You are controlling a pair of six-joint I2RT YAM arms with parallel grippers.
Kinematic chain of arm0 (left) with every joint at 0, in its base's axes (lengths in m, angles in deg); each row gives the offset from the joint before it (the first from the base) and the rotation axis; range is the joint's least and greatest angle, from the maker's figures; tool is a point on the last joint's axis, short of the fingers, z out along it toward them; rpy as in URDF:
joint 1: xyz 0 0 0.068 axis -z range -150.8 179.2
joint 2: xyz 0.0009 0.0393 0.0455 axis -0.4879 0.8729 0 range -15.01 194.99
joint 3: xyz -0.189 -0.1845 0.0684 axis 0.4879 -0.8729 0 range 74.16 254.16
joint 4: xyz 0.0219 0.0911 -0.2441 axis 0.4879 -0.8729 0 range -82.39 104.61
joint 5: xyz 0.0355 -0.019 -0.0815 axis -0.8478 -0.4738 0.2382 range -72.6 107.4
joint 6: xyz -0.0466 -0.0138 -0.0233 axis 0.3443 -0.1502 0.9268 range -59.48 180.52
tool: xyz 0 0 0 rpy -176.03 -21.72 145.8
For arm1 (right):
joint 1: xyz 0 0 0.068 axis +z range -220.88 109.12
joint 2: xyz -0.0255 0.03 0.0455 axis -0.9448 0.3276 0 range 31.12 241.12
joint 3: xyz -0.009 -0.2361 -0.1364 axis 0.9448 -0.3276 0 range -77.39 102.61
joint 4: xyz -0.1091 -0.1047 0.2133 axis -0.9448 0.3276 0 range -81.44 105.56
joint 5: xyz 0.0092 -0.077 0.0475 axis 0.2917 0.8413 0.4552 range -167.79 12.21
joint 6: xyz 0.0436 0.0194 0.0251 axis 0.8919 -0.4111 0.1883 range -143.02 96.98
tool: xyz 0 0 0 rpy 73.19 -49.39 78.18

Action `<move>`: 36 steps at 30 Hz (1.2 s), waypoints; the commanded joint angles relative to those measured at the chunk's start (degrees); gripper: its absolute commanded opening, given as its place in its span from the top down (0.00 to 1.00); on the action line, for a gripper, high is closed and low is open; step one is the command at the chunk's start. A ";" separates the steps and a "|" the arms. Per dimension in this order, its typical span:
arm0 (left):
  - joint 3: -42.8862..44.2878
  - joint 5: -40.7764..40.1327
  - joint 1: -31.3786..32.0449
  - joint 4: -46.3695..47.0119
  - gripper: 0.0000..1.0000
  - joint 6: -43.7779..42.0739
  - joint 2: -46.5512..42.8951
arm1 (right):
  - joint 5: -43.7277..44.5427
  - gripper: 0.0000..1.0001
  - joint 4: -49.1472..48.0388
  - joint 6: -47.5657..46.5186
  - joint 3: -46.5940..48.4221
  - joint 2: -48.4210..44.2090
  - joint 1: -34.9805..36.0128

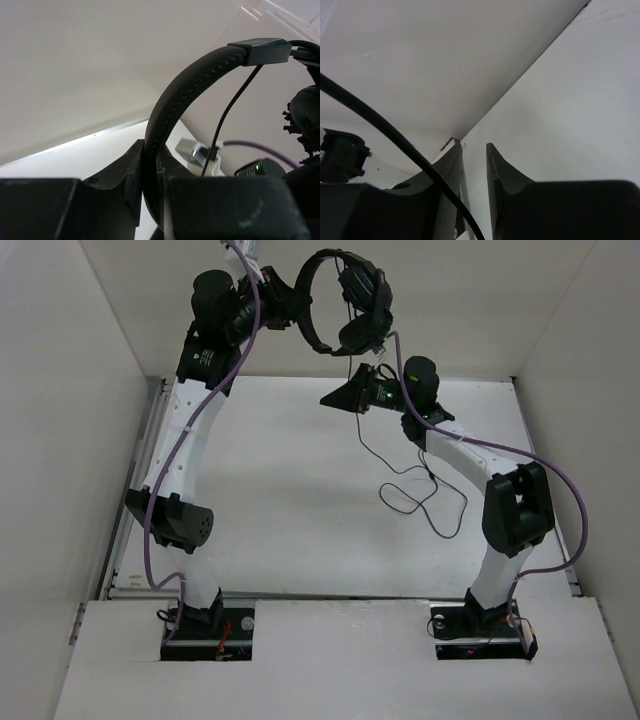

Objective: Wrap the headphones

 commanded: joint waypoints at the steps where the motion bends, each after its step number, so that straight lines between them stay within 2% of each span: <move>1: 4.27 -4.63 -1.74 4.79 1.00 -0.76 -0.42 | -1.63 0.67 -6.99 4.37 -2.81 -1.76 1.18; 7: 5.24 -13.59 -3.68 4.79 1.00 -2.60 0.37 | -1.81 0.67 -6.56 2.36 -7.56 -2.38 2.06; 22: 7.44 -32.76 -3.50 4.44 1.00 -3.92 3.01 | -2.16 0.69 -0.84 -3.80 -7.65 -0.80 6.63; 29: 7.44 -41.54 -3.24 4.88 1.00 -7.70 3.80 | -2.16 0.81 2.84 -7.75 -5.90 -0.63 7.51; 31: 7.44 -45.05 -2.89 5.23 1.00 -9.71 4.33 | -1.98 0.91 5.12 -9.68 -4.67 -0.63 8.04; 33: 6.74 -47.96 -2.27 6.02 1.00 -12.70 5.03 | -1.55 0.99 9.59 -13.97 -2.31 -0.89 8.74; 36: 3.49 -53.23 -1.31 8.21 1.00 -17.62 5.38 | 0.99 1.00 20.48 -23.54 3.05 -1.59 9.62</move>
